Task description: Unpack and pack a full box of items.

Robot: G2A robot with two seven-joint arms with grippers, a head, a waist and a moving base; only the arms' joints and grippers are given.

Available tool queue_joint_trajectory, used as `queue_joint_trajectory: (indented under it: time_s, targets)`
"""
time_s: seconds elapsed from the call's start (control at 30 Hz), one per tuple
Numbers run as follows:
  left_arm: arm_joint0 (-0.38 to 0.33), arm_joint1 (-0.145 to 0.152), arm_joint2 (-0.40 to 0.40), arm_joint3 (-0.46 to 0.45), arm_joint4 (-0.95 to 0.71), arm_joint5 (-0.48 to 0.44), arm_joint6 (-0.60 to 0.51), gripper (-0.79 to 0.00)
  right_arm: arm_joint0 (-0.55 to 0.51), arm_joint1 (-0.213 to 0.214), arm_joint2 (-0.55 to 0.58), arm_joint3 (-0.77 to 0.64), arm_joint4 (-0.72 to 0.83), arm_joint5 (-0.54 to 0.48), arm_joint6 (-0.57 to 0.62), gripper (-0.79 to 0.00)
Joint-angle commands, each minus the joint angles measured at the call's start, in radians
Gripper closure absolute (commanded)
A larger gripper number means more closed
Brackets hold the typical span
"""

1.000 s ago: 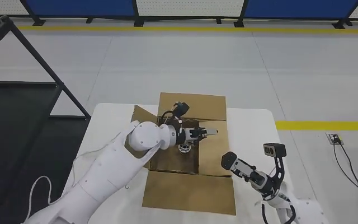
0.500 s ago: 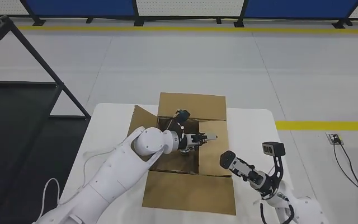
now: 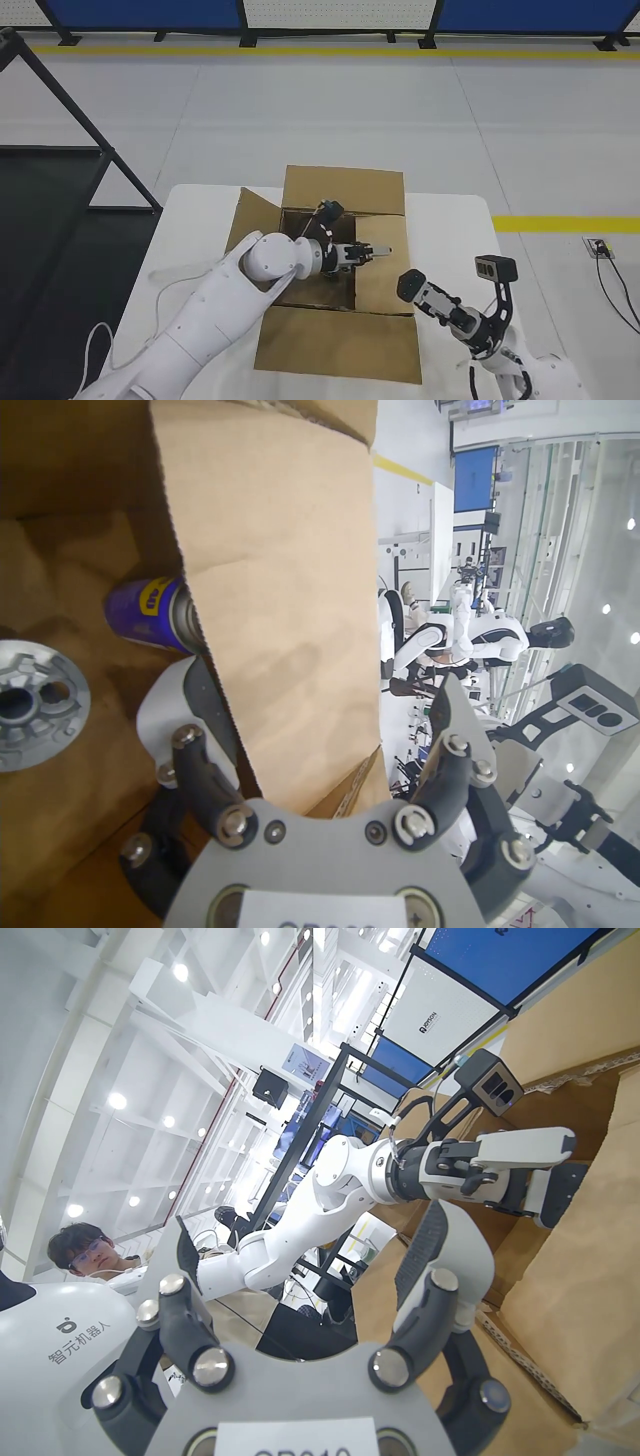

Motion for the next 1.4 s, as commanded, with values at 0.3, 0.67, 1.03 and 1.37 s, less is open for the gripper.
queue_joint_trajectory:
  time_s: [0.3,0.67,1.03,1.37]
  targets:
    - [0.051,0.022,-0.099,-0.071,0.007,-0.059,0.002,-0.785,0.023,0.007,-0.031,-0.017,-0.021,0.016,-0.002,-0.785]
    - [0.105,0.041,-0.177,-0.231,0.056,-0.019,0.03,-0.785,0.043,0.017,-0.064,-0.03,-0.074,0.049,0.021,-0.785]
    - [0.075,0.012,-0.155,-0.306,0.067,0.007,0.075,-0.785,0.005,0.03,-0.071,-0.07,-0.134,0.044,0.036,-0.785]
    - [0.007,-0.043,-0.077,-0.281,0.076,0.036,0.115,-0.785,0.004,0.03,-0.129,-0.087,-0.246,0.058,-0.053,-0.785]
